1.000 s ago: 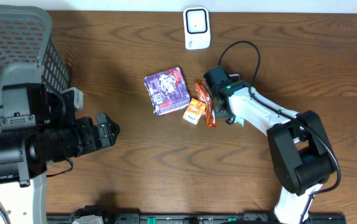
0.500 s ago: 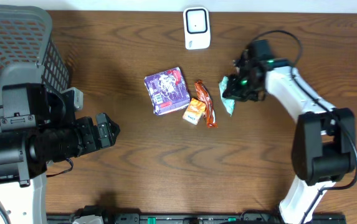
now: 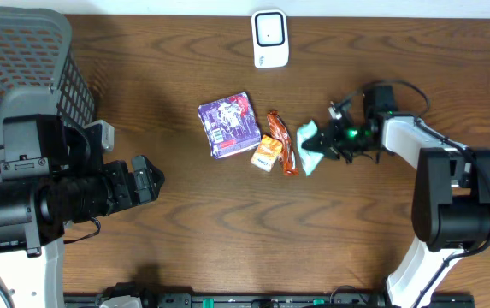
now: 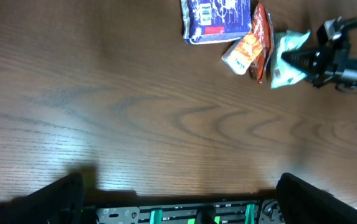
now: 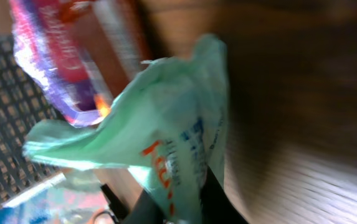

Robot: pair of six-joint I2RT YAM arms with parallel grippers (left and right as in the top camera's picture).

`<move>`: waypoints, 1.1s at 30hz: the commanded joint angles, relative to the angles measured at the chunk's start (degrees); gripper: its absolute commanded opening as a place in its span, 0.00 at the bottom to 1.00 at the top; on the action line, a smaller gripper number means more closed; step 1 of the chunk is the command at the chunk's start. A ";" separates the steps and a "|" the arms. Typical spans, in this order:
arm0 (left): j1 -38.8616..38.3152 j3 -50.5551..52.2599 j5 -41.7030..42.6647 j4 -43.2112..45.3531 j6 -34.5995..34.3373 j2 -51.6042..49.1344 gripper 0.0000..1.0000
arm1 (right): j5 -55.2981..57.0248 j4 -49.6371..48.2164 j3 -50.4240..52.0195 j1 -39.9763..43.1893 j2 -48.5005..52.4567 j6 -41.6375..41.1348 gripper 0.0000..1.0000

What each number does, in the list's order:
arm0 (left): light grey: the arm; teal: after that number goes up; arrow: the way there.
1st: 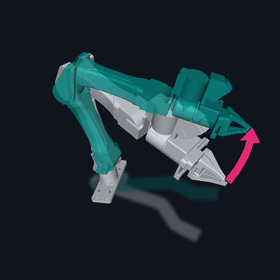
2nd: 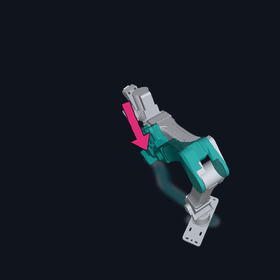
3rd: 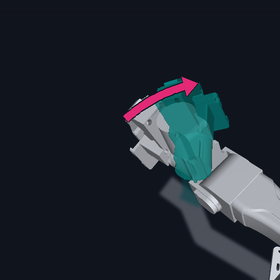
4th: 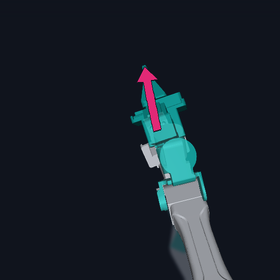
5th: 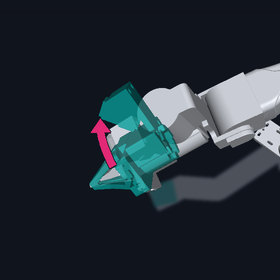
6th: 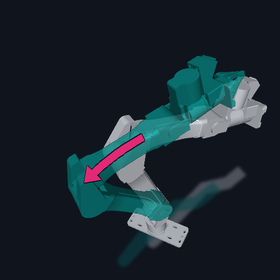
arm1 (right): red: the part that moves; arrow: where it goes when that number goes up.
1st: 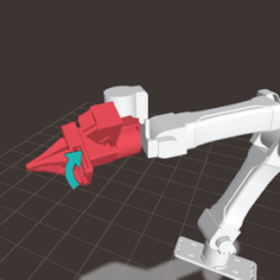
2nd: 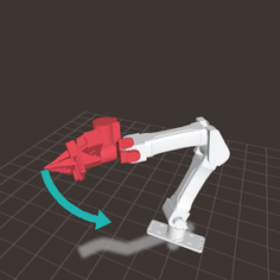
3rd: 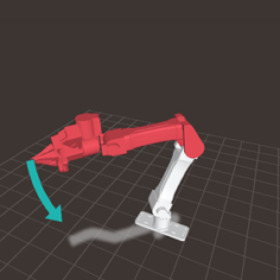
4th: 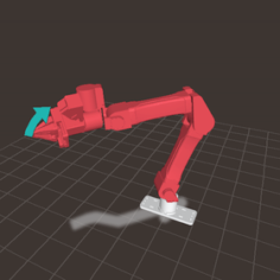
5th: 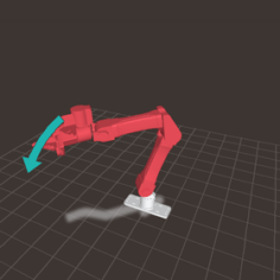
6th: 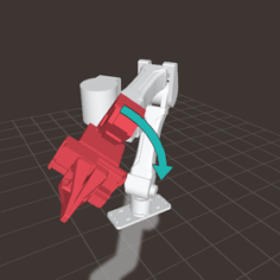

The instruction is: Scan the item barcode

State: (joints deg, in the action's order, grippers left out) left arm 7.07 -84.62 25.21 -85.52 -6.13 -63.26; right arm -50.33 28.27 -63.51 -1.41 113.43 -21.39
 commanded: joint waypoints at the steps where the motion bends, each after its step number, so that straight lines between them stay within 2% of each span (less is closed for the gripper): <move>1: 0.20 0.13 0.26 -0.15 0.31 -0.07 0.98 | 5.29 0.20 0.96 3.28 0.15 -3.87 0.31; 2: 0.20 0.13 0.26 -0.15 0.31 -0.07 0.98 | 7.02 0.72 0.72 4.15 0.13 -3.87 0.41; 4: 0.20 0.13 0.26 -0.15 0.31 -0.07 0.98 | 9.84 2.19 -0.17 5.60 0.13 -3.82 0.46; 6: 0.20 0.13 0.26 -0.15 0.31 -0.07 0.98 | 13.16 5.51 -2.03 6.82 0.04 -3.04 0.47; 11: 0.20 0.13 0.26 -0.15 0.31 -0.07 0.98 | 23.54 20.90 -13.20 8.33 0.04 1.99 0.48; 16: 0.20 0.13 0.26 -0.15 0.31 -0.07 0.98 | 25.46 34.29 -23.82 6.86 0.04 8.74 0.53; 17: 0.20 0.13 0.26 -0.15 0.31 -0.07 0.98 | 25.86 35.47 -24.46 6.40 0.04 9.42 0.52; 20: 0.20 0.13 0.26 -0.15 0.31 -0.07 0.98 | 29.49 36.33 -23.32 4.20 0.11 8.83 0.38; 24: 0.20 0.13 0.26 -0.15 0.31 -0.07 0.98 | 29.42 31.41 -17.92 1.33 0.13 5.05 0.18; 27: 0.20 0.13 0.26 -0.15 0.31 -0.07 0.98 | 29.49 26.82 -13.66 -0.72 0.13 1.66 0.08; 29: 0.20 0.13 0.26 -0.15 0.31 -0.07 0.98 | 29.46 23.26 -10.91 -1.84 0.13 -1.57 0.03; 33: 0.20 0.13 0.26 -0.15 0.31 -0.07 0.98 | 29.42 14.40 -6.75 -3.74 0.13 -4.96 0.02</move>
State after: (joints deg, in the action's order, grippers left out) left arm 7.07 -84.62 25.21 -85.52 -6.13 -63.26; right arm -21.28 45.91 -72.40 -3.95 113.51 -21.91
